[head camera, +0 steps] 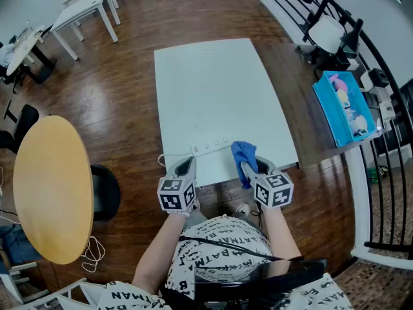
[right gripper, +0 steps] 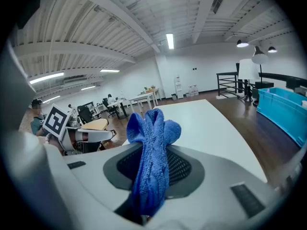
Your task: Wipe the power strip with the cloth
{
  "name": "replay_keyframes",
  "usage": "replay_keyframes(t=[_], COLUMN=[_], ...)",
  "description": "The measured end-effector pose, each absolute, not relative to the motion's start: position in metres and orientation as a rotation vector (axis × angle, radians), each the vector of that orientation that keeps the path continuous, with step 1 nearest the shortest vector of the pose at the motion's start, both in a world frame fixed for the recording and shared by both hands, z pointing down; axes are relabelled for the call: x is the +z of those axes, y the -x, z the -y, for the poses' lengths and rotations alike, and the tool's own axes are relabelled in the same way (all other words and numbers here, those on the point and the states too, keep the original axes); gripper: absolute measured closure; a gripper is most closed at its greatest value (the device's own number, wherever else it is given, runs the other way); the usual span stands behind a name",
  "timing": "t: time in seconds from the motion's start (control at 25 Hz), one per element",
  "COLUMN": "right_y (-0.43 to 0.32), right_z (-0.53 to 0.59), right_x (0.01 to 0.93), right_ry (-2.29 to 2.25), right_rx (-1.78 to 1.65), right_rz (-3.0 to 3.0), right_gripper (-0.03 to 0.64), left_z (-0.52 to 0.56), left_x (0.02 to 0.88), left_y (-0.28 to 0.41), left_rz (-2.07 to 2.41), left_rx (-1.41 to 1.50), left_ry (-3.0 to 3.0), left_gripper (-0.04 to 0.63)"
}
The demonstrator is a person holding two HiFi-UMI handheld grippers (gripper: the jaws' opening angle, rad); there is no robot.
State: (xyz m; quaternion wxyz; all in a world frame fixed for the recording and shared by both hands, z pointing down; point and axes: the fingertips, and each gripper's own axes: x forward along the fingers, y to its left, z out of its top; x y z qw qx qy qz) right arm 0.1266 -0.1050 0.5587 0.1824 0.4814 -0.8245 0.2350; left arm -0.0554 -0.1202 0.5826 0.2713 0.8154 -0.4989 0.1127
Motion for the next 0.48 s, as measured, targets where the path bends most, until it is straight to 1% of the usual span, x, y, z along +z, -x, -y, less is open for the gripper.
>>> replay_keyframes(t=[0.16, 0.2, 0.4, 0.48], right_y=[-0.123, -0.123, -0.123, -0.123], right_z=[0.105, 0.105, 0.104, 0.104], right_x=[0.559, 0.558, 0.558, 0.559], right_ry=[-1.362, -1.365, -1.393, -1.408], right_rx=[0.666, 0.668, 0.677, 0.677], right_rz=[2.322, 2.319, 2.299, 2.291], right_gripper=[0.497, 0.497, 0.497, 0.497], left_z=[0.122, 0.124, 0.134, 0.140], left_x=[0.595, 0.601, 0.636, 0.649], left_y=[0.056, 0.056, 0.061, 0.060], left_rz=[1.298, 1.278, 1.190, 1.144], left_rx=[0.369, 0.408, 0.615, 0.714], left_ry=[-2.225, -2.233, -2.289, -2.347], left_gripper=[0.588, 0.563, 0.388, 0.308])
